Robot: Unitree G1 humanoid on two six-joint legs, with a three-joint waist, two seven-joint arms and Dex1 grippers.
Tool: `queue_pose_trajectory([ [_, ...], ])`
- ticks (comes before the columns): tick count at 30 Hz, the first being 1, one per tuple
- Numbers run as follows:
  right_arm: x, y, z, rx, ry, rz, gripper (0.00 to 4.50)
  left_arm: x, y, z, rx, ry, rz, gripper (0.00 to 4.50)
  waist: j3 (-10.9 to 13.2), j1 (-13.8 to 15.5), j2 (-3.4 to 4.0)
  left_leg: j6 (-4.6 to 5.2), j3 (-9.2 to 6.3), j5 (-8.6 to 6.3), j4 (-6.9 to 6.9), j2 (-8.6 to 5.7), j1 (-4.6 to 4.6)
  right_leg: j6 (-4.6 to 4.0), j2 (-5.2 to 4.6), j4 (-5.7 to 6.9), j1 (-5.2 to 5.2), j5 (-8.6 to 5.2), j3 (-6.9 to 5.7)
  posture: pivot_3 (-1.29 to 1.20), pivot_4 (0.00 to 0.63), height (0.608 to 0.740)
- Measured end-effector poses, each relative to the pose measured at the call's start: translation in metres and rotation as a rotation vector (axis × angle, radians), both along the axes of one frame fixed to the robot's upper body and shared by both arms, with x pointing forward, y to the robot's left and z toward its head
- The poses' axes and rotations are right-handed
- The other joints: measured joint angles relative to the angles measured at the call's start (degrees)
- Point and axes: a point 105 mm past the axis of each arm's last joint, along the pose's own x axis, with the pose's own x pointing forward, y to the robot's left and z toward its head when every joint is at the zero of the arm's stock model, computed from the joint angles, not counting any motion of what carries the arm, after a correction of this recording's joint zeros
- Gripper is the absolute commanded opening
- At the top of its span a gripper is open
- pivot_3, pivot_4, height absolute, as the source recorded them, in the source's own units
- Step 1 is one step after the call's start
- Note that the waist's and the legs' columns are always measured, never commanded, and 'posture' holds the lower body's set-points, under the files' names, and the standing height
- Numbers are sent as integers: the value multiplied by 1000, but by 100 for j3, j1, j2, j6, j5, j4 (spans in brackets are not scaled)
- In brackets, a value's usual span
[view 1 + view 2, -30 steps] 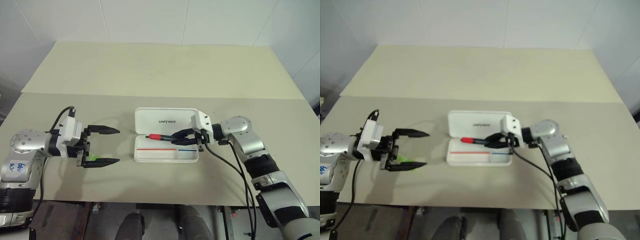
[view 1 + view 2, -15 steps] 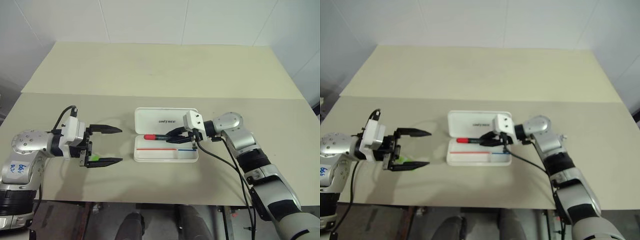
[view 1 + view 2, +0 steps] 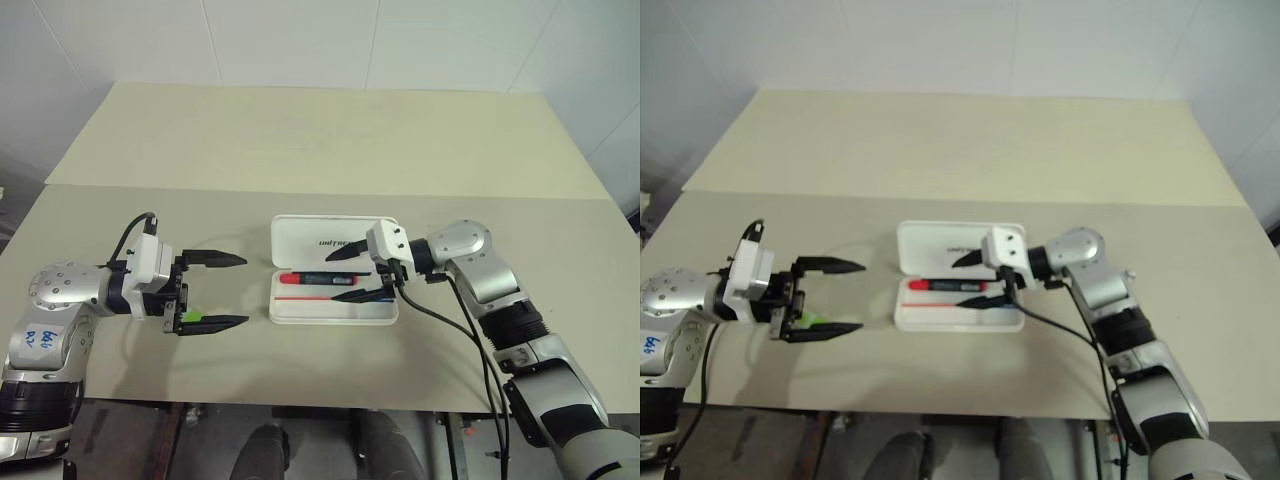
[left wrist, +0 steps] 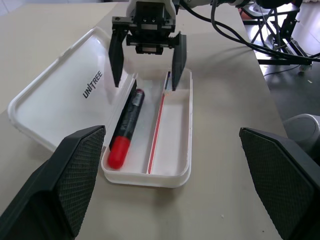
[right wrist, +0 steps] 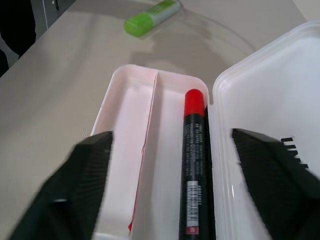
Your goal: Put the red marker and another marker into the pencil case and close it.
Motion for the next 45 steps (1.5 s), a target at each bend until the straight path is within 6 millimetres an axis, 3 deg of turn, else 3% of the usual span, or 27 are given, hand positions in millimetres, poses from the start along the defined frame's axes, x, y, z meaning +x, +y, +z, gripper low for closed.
queue_pose_trajectory([
  [8,-16,3,22,82,14,27,4483,0,-1,-1,-6,6,3,4500,0,10,0,0,-2,0,0,1,-1,-1,-1,4,-3,-1,0,0,150,740],
  [15,-47,-23,43,181,103,12,4483,-8,-5,-8,-74,31,100,4500,0,27,0,3,-4,-2,-5,2,-4,-1,-8,-10,0,-1,0,0,150,740],
  [19,-53,-52,52,210,142,-64,4483,-5,1,-6,-207,12,312,4500,0,33,-1,4,-6,-2,-2,2,1,-1,-11,-28,10,-1,0,0,150,740],
  [23,-45,-86,63,204,101,-190,4483,-3,15,-2,-309,-31,578,4500,-1,21,-2,4,-3,-2,1,2,21,-1,-5,-32,27,0,2,0,150,740],
  [28,-32,-112,50,174,115,-271,4483,-7,34,-17,-423,-29,981,4500,-2,27,-4,5,1,-1,8,0,28,0,-3,-29,36,2,7,0,150,740],
  [38,-31,-97,44,173,142,-188,4483,-22,41,-29,-450,-1,1498,4500,-5,41,-9,5,-3,5,22,-7,25,0,2,-25,40,13,8,0,150,740],
  [45,-26,-95,53,159,135,-135,4483,-13,40,-45,-393,162,1739,4500,-7,43,-12,5,-7,6,40,-9,20,3,6,-26,44,21,5,0,150,740],
])
